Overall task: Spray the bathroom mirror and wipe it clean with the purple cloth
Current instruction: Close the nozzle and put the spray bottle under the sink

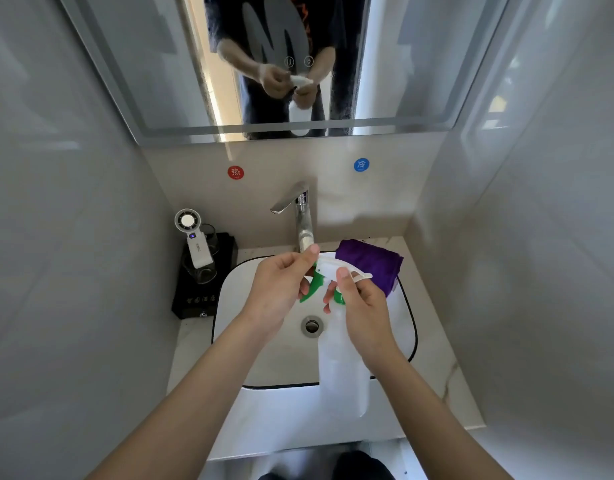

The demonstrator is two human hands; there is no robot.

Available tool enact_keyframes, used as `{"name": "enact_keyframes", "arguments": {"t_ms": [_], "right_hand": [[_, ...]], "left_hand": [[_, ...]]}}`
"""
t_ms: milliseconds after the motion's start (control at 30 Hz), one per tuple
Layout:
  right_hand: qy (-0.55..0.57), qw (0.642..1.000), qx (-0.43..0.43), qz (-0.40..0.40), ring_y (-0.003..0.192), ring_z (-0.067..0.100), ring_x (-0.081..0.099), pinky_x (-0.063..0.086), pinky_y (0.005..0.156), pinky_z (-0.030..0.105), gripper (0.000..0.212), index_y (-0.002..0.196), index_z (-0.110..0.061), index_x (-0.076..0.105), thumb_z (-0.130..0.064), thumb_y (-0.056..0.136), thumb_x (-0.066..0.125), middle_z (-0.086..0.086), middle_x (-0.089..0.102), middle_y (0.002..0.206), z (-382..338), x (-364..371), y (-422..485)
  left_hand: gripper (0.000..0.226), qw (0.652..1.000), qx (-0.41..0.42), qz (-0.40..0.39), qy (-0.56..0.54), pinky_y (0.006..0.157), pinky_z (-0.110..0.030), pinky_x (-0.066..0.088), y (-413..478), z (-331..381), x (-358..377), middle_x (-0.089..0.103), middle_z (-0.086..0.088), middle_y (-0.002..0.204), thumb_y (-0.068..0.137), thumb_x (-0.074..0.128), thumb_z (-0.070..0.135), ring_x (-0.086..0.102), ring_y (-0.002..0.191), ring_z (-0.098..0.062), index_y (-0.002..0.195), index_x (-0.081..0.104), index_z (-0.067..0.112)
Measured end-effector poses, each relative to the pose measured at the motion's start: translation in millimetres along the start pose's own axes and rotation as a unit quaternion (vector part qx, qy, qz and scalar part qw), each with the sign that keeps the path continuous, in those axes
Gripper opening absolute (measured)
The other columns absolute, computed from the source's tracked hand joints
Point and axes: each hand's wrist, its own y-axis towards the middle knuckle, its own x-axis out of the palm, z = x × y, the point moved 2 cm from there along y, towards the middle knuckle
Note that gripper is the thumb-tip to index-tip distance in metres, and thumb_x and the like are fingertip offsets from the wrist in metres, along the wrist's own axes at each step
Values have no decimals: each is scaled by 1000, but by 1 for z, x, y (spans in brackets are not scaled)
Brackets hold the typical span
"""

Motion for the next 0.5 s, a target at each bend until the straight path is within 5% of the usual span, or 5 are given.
{"name": "enact_keyframes", "arguments": {"t_ms": [167, 333, 500], "right_hand": [[10, 1000, 16, -1, 67, 18, 61, 50, 62, 24, 46, 80, 5, 64, -31, 105, 49, 27, 67, 80, 14, 4, 6], [51, 997, 61, 12, 59, 13, 60, 50, 53, 18, 43, 95, 16, 63, -24, 104, 50, 22, 63, 76, 31, 7, 1], [27, 998, 59, 21, 63, 15, 61, 49, 57, 18, 47, 87, 12, 64, -29, 104, 51, 15, 66, 72, 45, 2, 5]], "left_hand": [[33, 999, 1, 30, 22, 54, -27, 35, 0, -6, -2, 48, -1, 51, 91, 69, 32, 40, 49, -14, 74, 72, 4], [16, 999, -1, 29, 35, 55, -21, 42, -2, -20, -4, 58, -3, 64, 93, 65, 18, 47, 56, -11, 94, 77, 7], [17, 999, -31, -23, 3, 57, -24, 45, 0, -27, -7, 67, -5, 78, 94, 63, 15, 51, 57, -13, 104, 76, 8]]}}
